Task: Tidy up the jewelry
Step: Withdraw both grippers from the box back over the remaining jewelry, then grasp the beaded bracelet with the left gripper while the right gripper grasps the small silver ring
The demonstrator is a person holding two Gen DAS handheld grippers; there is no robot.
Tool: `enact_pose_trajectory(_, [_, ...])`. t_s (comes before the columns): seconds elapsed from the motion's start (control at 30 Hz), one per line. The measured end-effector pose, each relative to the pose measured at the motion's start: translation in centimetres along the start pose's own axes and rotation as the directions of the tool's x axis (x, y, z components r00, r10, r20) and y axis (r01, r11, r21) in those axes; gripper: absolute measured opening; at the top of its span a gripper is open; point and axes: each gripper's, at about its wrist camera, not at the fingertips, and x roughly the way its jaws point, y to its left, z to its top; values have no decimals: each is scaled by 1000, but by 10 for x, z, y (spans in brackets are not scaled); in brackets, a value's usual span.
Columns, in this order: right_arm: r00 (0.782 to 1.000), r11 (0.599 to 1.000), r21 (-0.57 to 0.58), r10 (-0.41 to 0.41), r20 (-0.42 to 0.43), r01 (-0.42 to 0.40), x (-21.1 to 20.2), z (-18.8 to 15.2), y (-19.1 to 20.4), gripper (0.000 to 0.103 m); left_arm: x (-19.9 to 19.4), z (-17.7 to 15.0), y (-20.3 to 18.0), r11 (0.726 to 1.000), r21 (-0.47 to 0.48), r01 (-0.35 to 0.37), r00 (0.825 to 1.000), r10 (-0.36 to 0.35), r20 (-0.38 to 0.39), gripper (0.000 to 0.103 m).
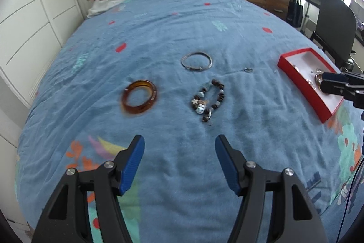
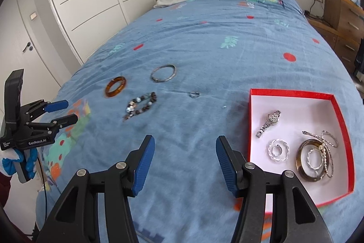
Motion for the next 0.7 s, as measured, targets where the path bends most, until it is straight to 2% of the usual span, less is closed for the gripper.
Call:
enact_pose_trajectory(0.27, [999,999,-35,19,-51,-21,42,16,-12,58,55,12,-9,996,-19,88,994,-89,-59,63])
enact_pose_trajectory(0.43, [996,997,-61,41,-77,-46,73,30,-10,60,81,24,-12,993,-6,114,991,-114,-66,63])
enact_pose_trajectory(0.7, [993,998,-41,52,-105,-56,125,54,-11,62,119,44,-14,987,0,161,984,-161,-71,63])
